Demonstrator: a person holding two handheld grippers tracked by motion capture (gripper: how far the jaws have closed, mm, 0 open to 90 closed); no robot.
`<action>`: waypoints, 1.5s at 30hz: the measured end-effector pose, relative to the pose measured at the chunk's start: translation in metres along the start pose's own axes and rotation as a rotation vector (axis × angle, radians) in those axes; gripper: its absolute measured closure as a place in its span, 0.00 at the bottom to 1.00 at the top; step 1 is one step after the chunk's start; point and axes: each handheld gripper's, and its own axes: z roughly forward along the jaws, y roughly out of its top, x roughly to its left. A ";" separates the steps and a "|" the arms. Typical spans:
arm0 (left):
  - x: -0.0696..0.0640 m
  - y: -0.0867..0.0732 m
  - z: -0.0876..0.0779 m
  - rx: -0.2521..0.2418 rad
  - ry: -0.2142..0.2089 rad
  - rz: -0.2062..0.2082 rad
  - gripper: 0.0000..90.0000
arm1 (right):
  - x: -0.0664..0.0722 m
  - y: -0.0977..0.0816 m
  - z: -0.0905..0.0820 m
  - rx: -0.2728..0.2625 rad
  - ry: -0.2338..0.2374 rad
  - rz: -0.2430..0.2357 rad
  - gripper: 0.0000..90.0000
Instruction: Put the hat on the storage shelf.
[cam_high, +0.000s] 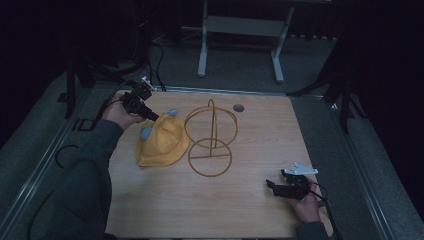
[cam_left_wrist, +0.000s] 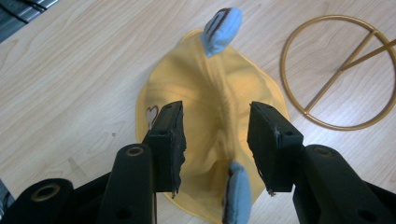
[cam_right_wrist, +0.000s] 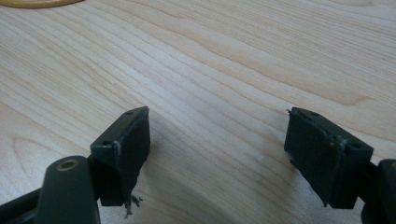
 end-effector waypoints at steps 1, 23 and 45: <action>-0.002 0.002 0.000 0.003 -0.002 0.006 0.62 | 0.000 0.000 0.000 0.000 0.000 0.000 0.25; -0.006 0.008 0.017 0.056 0.002 0.026 0.67 | 0.000 0.000 0.000 0.000 0.000 0.000 0.24; -0.012 0.014 0.051 0.193 0.047 0.061 0.75 | 0.000 0.000 0.000 -0.001 0.001 0.001 0.25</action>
